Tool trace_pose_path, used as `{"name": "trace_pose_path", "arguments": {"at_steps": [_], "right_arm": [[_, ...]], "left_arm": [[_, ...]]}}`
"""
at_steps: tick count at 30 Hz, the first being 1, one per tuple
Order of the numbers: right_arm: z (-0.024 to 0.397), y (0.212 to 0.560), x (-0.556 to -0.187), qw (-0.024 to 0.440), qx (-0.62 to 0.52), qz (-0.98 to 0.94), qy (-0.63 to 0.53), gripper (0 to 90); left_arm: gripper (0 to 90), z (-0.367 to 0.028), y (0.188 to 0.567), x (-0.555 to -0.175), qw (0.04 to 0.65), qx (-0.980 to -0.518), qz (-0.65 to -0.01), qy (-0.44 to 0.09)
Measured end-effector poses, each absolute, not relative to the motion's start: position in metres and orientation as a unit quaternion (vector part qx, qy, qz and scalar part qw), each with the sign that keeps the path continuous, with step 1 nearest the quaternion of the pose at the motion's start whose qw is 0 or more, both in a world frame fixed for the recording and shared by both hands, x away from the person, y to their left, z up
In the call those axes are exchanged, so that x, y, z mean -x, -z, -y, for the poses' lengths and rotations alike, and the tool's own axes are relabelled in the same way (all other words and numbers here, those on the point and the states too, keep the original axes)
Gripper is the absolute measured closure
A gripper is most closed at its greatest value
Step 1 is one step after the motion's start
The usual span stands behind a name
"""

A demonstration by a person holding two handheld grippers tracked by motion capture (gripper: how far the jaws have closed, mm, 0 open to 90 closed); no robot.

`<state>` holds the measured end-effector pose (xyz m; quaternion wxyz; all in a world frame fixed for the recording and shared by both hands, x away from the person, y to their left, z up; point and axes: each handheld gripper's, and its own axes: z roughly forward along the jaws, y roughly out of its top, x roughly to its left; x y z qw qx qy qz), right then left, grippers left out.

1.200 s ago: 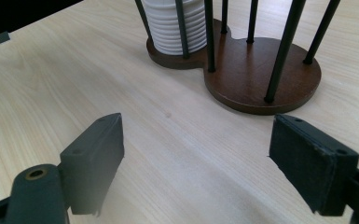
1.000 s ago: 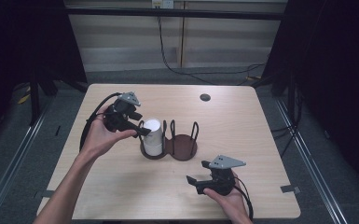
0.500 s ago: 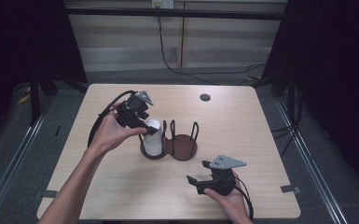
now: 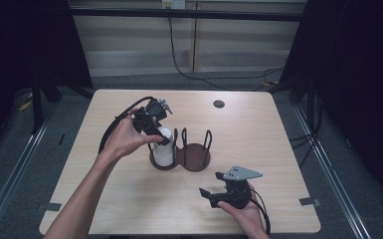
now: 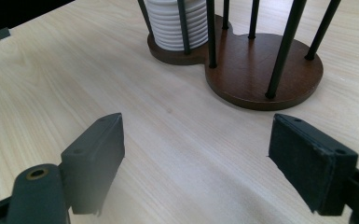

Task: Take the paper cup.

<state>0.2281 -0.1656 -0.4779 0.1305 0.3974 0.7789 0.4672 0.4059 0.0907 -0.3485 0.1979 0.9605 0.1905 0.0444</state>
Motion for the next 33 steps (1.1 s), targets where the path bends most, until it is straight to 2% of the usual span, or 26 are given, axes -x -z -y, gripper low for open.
{"name": "trace_pose_path", "arguments": {"at_steps": [16, 18, 33], "right_arm": [[0.1652, 0.4781, -0.2277, 0.129, -0.399, -0.779, -0.466, 17.7], [0.1652, 0.4782, -0.2277, 0.129, -0.399, -0.779, -0.466, 17.6], [0.1633, 0.4784, -0.2277, 0.129, -0.396, -0.781, -0.466, 17.7]], "left_arm": [[28.4, -0.0865, 0.3573, -0.415, 0.179, -0.961, -0.207, -0.033], [33.9, -0.0852, 0.3584, -0.4138, 0.173, -0.964, -0.201, -0.031], [35.3, -0.0841, 0.3509, -0.411, 0.181, -0.961, -0.205, -0.035]]}}
